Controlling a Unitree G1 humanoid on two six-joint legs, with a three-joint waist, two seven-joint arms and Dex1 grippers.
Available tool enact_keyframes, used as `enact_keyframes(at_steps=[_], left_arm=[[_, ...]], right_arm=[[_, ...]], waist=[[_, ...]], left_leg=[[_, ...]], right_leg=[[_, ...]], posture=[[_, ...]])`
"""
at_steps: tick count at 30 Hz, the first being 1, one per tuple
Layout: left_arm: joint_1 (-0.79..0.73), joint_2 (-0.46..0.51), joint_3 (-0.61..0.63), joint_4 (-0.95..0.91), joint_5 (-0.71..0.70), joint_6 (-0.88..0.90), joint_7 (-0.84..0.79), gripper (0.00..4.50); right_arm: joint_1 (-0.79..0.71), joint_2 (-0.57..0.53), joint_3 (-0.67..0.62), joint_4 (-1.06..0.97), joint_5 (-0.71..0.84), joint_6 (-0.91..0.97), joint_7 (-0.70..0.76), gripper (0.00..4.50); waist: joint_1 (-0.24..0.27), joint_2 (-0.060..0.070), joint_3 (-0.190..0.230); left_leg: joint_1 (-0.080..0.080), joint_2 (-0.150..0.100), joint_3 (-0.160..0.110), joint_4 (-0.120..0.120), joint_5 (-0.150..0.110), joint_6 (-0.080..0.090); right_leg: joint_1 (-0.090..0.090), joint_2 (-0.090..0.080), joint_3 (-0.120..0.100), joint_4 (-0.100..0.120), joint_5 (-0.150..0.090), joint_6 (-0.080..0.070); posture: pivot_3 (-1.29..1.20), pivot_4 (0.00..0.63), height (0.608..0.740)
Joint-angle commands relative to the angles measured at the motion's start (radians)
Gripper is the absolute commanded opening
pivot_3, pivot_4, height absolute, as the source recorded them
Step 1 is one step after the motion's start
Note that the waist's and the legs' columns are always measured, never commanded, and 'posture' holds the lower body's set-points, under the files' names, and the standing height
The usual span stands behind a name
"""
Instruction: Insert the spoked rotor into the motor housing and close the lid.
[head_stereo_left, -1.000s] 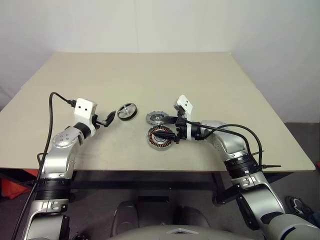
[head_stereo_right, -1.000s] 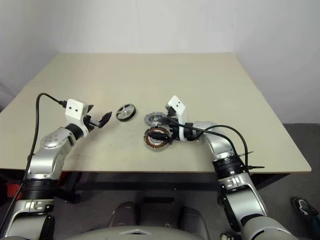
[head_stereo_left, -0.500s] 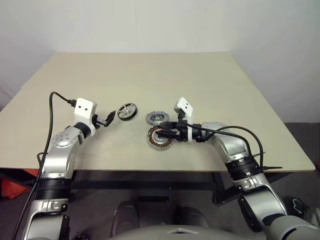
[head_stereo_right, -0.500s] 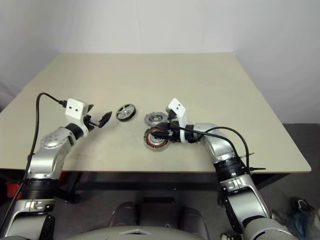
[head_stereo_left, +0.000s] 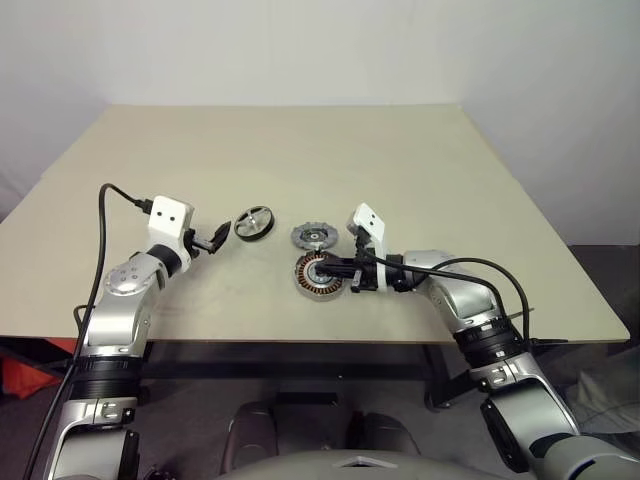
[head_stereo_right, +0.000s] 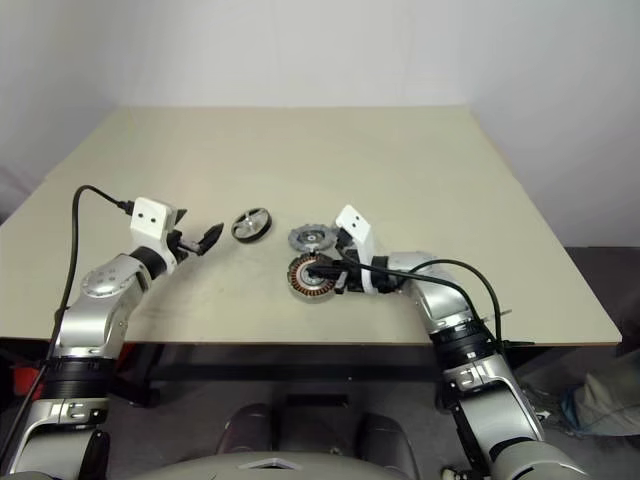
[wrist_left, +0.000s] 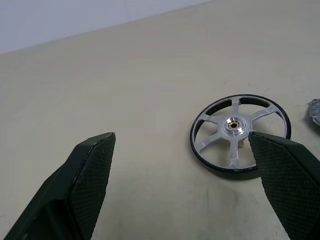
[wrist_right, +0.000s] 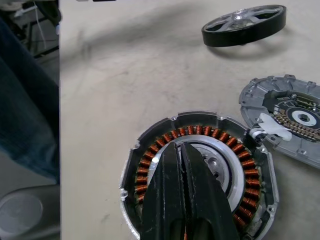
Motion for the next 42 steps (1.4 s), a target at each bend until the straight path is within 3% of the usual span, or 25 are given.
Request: enact_keyframes(at_steps=[1,9,21,31,42], left_arm=[[-0.014,0.011,0.011,-0.032,0.001,-0.010,0.004,4.50],[-0.011,0.017,0.019,-0.035,0.001,-0.010,0.005,4.50],[-0.023,0.002,0.008,-0.016,0.003,-0.018,0.009,4.50],[-0.031,-0.003,0.012,-0.009,-0.010,-0.011,0.003,4.50],[-0.023,-0.201,0.097,-0.086,-0.250,0.222,0.094,4.50]], right_arm=[[-0.037,0.022,0.013,0.050,-0.025,-0.044,-0.020,0.05],[-0.076,0.052,0.017,0.142,-0.065,-0.090,-0.035,0.05],[-0.071,0.012,-0.039,-0.071,0.031,-0.006,0.010,0.05],[-0.038,0.032,-0.029,0.008,0.003,-0.033,-0.024,0.05],[-0.115,0.034,-0.130,0.012,0.056,-0.030,-0.052,0.05]], waist=[[0.000,0.000,0.000],[0.000,0.000,0.000],[0.000,0.000,0.000],[0.000,0.000,0.000],[0.001,-0.001,-0.001]], left_leg=[[0.000,0.000,0.000,0.000,0.000,0.000],[0.000,0.000,0.000,0.000,0.000,0.000],[0.000,0.000,0.000,0.000,0.000,0.000],[0.000,0.000,0.000,0.000,0.000,0.000],[0.000,0.000,0.000,0.001,0.000,0.000]], right_leg=[[0.000,0.000,0.000,0.000,0.000,0.000],[0.001,0.000,0.000,0.000,0.000,0.000],[0.000,0.000,0.000,0.000,0.000,0.000],[0.000,0.000,0.000,0.000,0.000,0.000],[0.001,0.000,0.000,0.001,0.000,0.000]], posture=[[0.00,0.000,0.740],[0.00,0.000,0.740],[0.00,0.000,0.740],[0.00,0.000,0.740],[0.00,0.000,0.740]])
